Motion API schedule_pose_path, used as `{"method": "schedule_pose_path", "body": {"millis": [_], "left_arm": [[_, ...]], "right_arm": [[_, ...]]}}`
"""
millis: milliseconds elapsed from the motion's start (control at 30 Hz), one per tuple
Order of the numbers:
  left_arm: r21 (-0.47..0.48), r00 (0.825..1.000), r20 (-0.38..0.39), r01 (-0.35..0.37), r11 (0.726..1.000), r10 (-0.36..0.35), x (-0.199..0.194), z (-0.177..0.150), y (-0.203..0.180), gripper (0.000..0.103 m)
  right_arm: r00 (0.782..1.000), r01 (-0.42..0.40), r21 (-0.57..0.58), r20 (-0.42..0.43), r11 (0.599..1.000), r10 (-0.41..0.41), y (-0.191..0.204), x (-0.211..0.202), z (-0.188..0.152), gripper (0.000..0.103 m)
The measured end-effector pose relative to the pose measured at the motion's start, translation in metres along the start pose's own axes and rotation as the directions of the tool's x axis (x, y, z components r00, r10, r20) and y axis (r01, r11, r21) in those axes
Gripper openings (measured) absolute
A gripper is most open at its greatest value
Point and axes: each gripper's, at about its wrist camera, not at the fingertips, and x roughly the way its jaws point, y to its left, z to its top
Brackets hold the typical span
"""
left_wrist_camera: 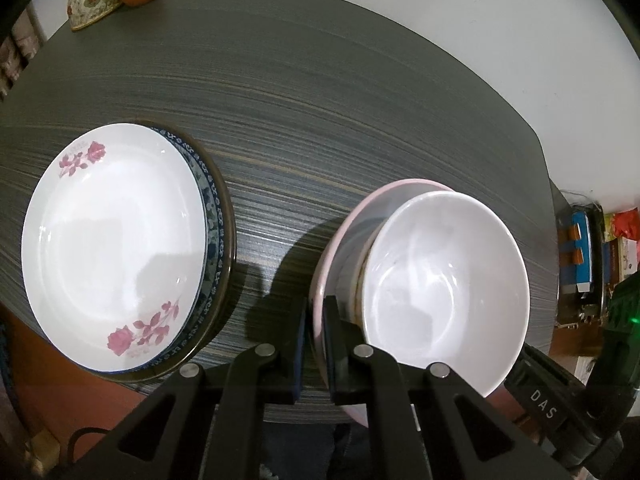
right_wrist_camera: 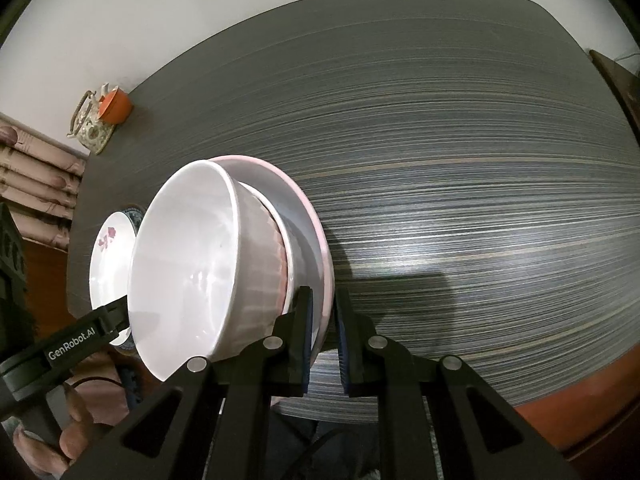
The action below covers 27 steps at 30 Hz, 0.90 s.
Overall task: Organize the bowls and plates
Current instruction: 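Carry the nested pink and white bowls with the right tool toward the plate stack, then lower the nested bowls with the right tool onto the flowered plate stack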
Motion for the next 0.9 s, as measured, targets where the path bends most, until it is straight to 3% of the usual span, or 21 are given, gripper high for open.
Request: {"method": "schedule_pose_path", "body": {"millis": [500, 900], "left_arm": [[-0.008, 0.999, 0.038, 0.012, 1.0, -0.012, -0.021, -0.002, 0.007, 0.006], [-0.057, 0.994, 0.11, -0.001, 0.998, 0.007, -0.056, 0.002, 0.036, 0.007]], "right_arm": [[0.999, -0.004, -0.02, 0.04, 1.0, 0.005, 0.006, -0.016, 0.0, 0.013], [0.998, -0.026, -0.094, 0.059, 0.995, 0.031, 0.043, -0.029, 0.011, 0.013]]}}
